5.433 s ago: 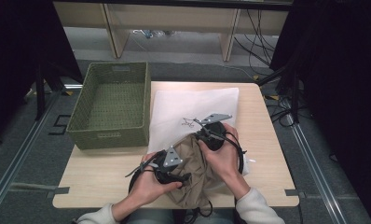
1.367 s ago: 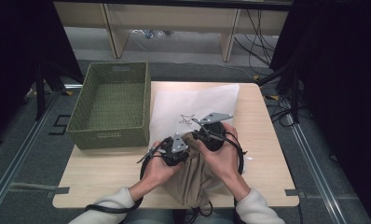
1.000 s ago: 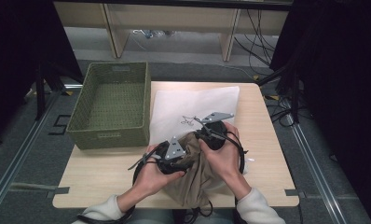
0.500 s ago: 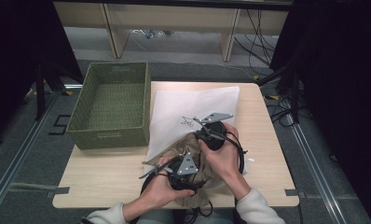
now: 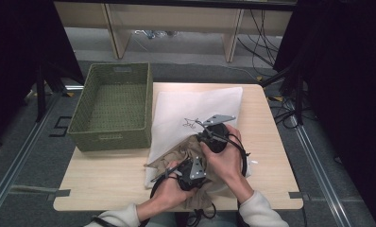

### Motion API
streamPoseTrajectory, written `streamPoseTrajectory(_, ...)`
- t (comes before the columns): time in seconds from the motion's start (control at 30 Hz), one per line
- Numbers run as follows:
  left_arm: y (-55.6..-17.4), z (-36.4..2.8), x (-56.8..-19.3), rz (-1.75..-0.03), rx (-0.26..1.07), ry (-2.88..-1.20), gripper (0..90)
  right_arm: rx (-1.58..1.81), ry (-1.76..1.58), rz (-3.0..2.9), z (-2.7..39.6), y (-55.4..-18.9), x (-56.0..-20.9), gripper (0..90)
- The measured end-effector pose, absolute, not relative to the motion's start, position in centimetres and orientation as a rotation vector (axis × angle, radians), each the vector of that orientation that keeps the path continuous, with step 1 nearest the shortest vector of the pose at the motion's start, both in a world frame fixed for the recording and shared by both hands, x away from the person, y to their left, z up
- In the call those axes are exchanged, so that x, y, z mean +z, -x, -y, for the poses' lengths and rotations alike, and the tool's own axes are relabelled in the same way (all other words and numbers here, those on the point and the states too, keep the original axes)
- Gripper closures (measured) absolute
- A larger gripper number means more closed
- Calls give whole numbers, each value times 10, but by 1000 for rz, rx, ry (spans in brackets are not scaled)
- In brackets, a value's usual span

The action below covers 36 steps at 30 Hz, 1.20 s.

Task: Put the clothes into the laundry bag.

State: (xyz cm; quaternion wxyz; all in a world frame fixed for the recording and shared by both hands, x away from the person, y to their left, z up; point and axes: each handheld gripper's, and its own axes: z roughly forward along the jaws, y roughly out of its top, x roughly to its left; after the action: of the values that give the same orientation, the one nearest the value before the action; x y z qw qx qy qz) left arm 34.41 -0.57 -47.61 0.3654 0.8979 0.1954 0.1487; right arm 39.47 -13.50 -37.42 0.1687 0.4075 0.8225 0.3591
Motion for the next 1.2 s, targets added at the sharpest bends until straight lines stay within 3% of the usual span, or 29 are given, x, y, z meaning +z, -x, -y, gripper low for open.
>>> streamPoseTrajectory(0.13,-347,3,-473,-537,357,-2260,870,1019,-1153,-2340,135,-394,-373,883)
streamPoseTrajectory(0.5,-368,-15,-442,-633,451,-2126,877,1077,-1068,-2323,135,-388,-362,883)
streamPoseTrajectory(0.87,-388,-18,-464,-720,499,-2113,861,1075,-1075,-2308,140,-392,-363,883)
streamPoseTrajectory(1.1,-382,-15,-461,-671,482,-2130,772,1062,-1135,-2325,140,-394,-367,883)
streamPoseTrajectory(1.13,-377,-13,-459,-660,463,-2118,704,1056,-1118,-2327,141,-395,-368,883)
streamPoseTrajectory(1.2,-374,-14,-455,-654,468,-2130,670,1053,-1151,-2321,140,-394,-368,883)
